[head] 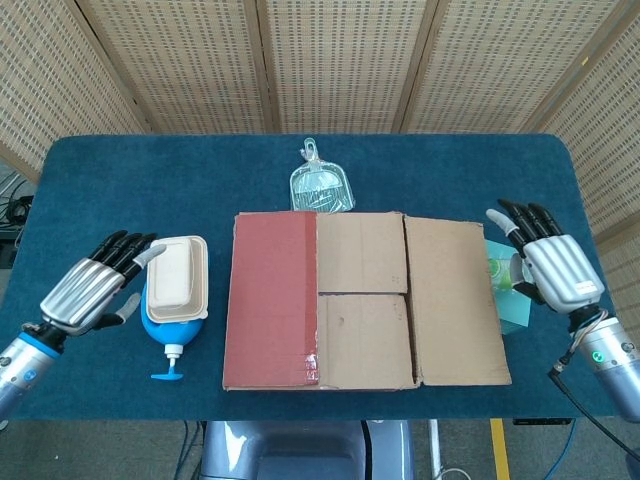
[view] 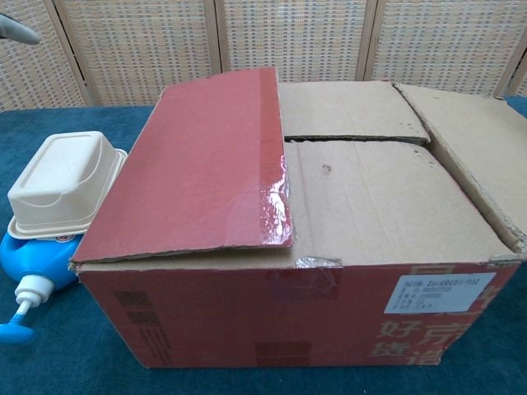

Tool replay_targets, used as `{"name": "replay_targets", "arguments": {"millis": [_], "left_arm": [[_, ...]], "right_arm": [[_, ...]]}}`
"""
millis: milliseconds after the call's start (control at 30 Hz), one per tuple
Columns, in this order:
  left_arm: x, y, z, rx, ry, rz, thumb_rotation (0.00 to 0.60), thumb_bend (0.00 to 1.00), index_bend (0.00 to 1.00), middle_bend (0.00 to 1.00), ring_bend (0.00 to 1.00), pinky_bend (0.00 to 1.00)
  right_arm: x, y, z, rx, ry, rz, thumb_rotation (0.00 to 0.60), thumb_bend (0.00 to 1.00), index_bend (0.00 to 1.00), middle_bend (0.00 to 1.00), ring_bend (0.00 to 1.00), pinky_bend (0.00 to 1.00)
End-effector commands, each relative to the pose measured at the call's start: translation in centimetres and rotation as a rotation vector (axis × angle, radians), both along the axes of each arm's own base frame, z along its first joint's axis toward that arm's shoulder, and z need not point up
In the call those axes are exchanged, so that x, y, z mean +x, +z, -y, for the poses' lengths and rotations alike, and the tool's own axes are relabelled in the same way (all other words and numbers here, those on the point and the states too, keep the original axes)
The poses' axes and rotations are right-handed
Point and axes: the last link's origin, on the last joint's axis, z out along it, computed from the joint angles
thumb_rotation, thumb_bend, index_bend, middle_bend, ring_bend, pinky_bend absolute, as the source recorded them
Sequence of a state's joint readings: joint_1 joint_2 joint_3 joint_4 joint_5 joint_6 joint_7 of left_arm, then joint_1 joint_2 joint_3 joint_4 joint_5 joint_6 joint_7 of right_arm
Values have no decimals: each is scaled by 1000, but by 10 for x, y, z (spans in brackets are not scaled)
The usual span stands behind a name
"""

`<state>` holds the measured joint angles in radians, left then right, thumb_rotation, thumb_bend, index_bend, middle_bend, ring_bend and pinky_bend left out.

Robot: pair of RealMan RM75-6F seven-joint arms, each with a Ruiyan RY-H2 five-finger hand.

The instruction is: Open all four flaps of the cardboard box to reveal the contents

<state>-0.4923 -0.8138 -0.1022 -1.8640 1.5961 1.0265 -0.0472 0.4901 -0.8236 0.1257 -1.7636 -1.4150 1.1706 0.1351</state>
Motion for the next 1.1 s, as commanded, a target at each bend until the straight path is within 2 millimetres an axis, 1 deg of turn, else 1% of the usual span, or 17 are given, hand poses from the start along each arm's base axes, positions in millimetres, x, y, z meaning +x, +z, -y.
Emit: {"name": "replay_targets", "arguments": {"millis": [33,167,233,300,333,467,567,700,800,1033,1100], "left_arm": [[27,-1,-19,-81,-79,-12,600,863,23,0,0,0],[55,-10,-36,-162,-150,-26,600,969,23,0,0,0],[67,-15,-42,-200,-177,-42,600,996,23,0,0,0],[89,-28,-50,-261,-227,-64,600,1000,23,0,0,0],[97,-33,-54,-283,-238,-73,600,1000,23,0,0,0],[124,-46,-65,-337,-274,-86,600,1000,23,0,0,0],[144,-56,-71,-361,-299,-79,600,1000,45,0,0,0],[163,-66,-75,-383,-325,-78,600,1000,83,1,0,0],[178,-75,-78,-398,-347,-92,600,1000,112,25,0,0],[198,-92,-80,-424,-377,-123,600,1000,170,84,0,0],[206,-103,-79,-446,-379,-127,600,1000,178,98,0,0]], "right_arm": [[-8,0,-8,-22,-30,4,600,878,4,0,0,0],[-18,1,-18,-39,-56,2,600,878,2,0,0,0],[-21,2,-22,-46,-64,-2,600,878,2,0,0,0],[-26,3,-27,-57,-76,-3,600,878,2,0,0,0],[-27,3,-28,-60,-77,-2,600,878,2,0,0,0],[-28,4,-31,-64,-79,-3,600,878,2,0,0,0],[-29,6,-33,-66,-82,-1,600,878,2,0,0,0],[-30,8,-35,-67,-87,-4,600,878,2,0,0,0],[-30,11,-36,-71,-86,-3,600,878,2,0,0,0],[-31,14,-37,-76,-85,3,600,878,2,0,0,0],[-32,16,-38,-76,-87,4,600,878,2,0,0,0]]}}
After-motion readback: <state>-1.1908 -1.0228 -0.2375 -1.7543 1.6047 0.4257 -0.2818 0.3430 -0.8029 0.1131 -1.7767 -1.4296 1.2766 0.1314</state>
